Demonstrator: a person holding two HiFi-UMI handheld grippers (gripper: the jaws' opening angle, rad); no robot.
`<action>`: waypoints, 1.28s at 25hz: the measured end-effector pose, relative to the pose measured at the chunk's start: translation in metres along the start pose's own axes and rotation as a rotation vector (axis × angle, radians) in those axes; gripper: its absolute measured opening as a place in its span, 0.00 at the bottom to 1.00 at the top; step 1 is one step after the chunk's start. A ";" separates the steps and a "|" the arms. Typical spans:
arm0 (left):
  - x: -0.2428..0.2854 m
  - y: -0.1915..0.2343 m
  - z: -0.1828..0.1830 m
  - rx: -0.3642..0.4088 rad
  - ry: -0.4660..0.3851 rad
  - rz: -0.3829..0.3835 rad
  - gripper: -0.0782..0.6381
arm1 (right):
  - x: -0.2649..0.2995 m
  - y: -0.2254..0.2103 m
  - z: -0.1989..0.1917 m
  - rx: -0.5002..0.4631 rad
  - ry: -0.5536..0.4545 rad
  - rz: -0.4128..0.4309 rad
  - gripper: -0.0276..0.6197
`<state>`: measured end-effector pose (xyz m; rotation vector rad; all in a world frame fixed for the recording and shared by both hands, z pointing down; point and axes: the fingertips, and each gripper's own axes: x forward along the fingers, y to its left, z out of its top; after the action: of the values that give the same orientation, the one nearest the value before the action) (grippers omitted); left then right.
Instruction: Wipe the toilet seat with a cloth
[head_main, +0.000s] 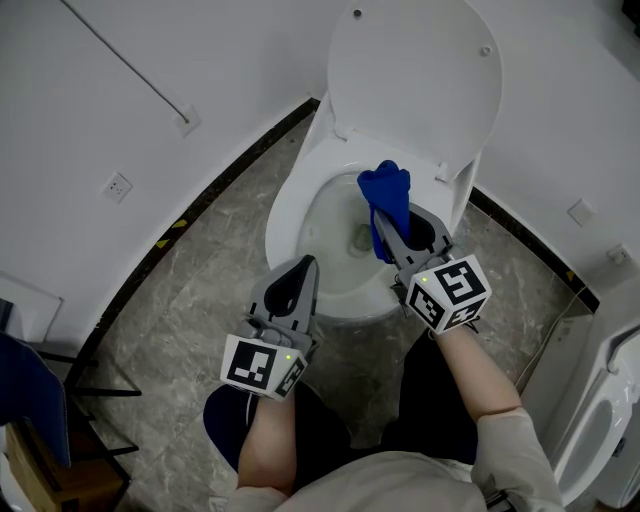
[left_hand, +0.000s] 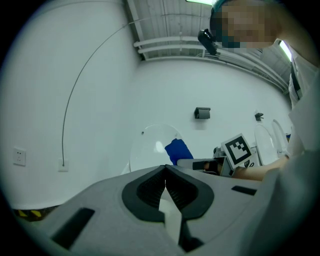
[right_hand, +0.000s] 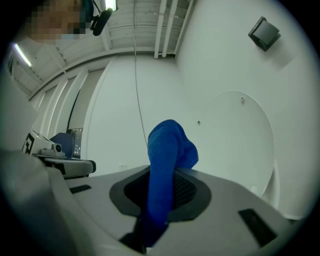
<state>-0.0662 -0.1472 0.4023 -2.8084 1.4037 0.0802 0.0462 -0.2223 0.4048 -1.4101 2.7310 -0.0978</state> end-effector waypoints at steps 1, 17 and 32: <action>0.000 -0.001 0.001 0.004 -0.003 -0.001 0.12 | -0.005 0.003 0.000 -0.001 -0.009 0.000 0.14; 0.002 0.007 0.004 0.025 -0.012 0.018 0.12 | -0.036 0.024 0.000 -0.054 -0.051 -0.028 0.14; 0.002 0.001 0.005 0.037 -0.019 0.021 0.12 | -0.045 0.032 -0.005 -0.064 -0.060 -0.040 0.14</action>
<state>-0.0656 -0.1494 0.3974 -2.7562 1.4165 0.0797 0.0462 -0.1671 0.4086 -1.4593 2.6808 0.0300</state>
